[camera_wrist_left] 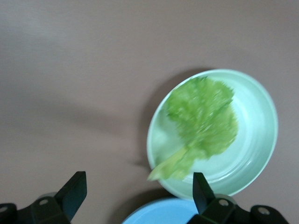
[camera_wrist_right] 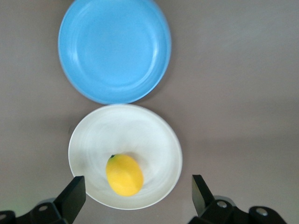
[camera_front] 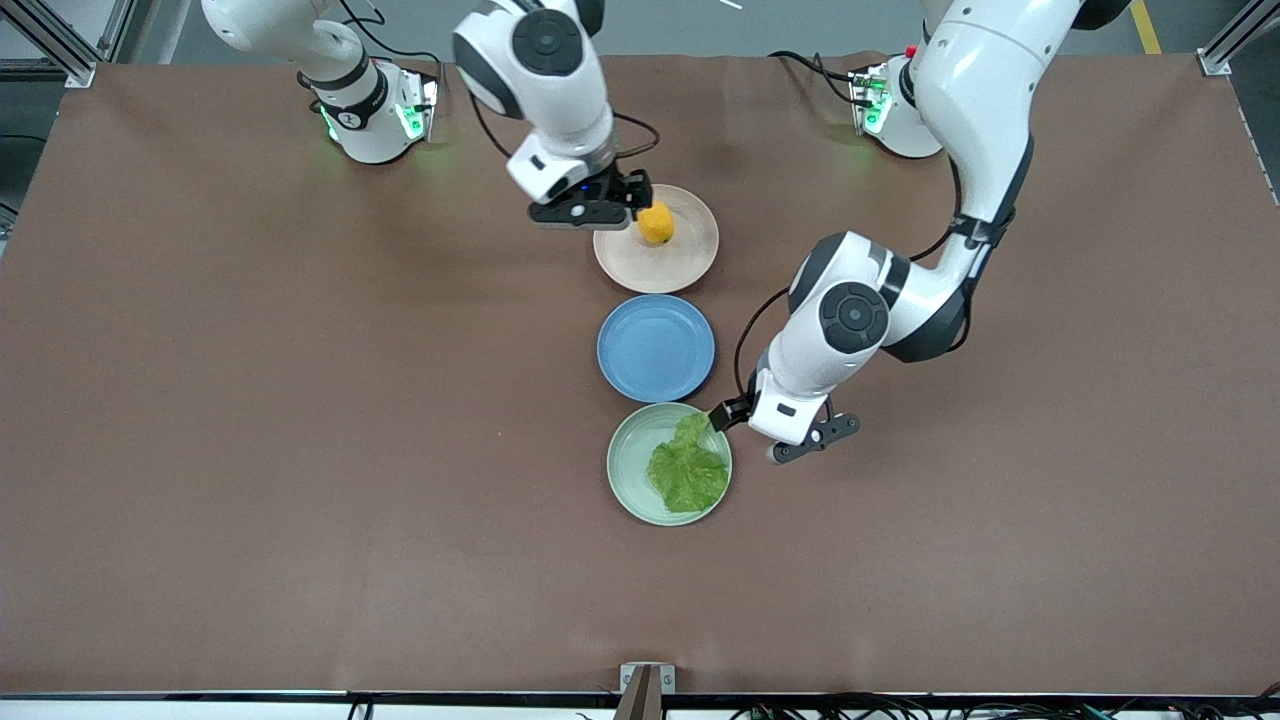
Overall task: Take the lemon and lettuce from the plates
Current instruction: 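Reach the right gripper to the lemon while the left gripper reaches the lettuce, then close the right gripper on the lemon while the left gripper grasps the lettuce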
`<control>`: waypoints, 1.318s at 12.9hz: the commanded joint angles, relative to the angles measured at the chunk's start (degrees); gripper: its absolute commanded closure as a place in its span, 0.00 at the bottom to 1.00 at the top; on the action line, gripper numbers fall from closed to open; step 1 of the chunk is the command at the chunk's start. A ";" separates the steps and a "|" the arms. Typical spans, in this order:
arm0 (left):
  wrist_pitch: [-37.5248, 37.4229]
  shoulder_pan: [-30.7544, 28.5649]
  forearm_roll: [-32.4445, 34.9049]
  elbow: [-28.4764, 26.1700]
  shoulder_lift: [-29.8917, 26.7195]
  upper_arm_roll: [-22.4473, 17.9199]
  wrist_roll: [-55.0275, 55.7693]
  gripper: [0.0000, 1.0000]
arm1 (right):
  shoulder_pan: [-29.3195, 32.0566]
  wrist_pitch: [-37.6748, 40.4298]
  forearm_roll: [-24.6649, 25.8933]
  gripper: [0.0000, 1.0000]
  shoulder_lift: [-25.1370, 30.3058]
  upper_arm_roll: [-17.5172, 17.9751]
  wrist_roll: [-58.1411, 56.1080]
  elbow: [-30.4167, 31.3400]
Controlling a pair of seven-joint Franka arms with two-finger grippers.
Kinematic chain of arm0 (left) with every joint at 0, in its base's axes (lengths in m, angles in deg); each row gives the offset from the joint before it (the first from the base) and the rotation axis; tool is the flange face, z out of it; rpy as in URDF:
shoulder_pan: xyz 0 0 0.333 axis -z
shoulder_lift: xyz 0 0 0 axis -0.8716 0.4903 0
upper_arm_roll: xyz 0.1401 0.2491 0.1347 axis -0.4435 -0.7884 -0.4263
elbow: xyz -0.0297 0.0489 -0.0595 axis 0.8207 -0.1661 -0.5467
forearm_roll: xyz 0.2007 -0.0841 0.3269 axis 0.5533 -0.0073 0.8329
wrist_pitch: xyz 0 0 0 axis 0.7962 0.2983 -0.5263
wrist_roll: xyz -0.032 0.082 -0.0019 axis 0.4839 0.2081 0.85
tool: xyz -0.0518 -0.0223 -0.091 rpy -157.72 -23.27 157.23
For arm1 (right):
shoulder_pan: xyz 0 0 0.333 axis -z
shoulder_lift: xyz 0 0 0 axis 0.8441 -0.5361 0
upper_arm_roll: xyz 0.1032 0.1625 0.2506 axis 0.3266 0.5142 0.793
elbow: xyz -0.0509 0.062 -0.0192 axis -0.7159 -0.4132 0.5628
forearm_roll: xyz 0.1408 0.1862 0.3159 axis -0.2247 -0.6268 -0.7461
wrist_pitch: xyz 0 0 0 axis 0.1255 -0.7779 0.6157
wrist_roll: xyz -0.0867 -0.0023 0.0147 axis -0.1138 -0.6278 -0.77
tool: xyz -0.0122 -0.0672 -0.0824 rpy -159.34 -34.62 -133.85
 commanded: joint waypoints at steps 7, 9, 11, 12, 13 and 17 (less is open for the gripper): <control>16.57 3.32 1.45 7.01 10.64 -0.99 14.12 0.11 | -7.89 -13.19 4.23 0.04 -11.06 -0.91 1.06 1.51; 16.84 3.94 1.37 6.75 10.64 -1.52 15.17 0.15 | -8.33 -15.47 5.89 0.03 -11.23 -0.91 1.06 3.53; 16.83 4.64 1.45 6.31 10.82 -1.60 15.71 0.20 | -9.29 -19.59 6.17 0.00 -11.32 -0.91 2.19 6.25; 16.75 4.65 1.54 6.31 10.99 -1.60 15.71 0.20 | -10.34 -21.00 6.25 0.00 -11.67 -0.99 3.59 6.87; 16.75 4.56 1.89 6.22 11.08 -1.60 15.71 0.21 | -11.40 -21.19 6.43 0.00 -12.37 -1.08 4.56 6.97; 16.75 4.39 2.24 5.34 11.43 -1.60 15.79 0.21 | -12.46 -22.42 10.55 0.02 -14.48 -1.08 8.69 6.79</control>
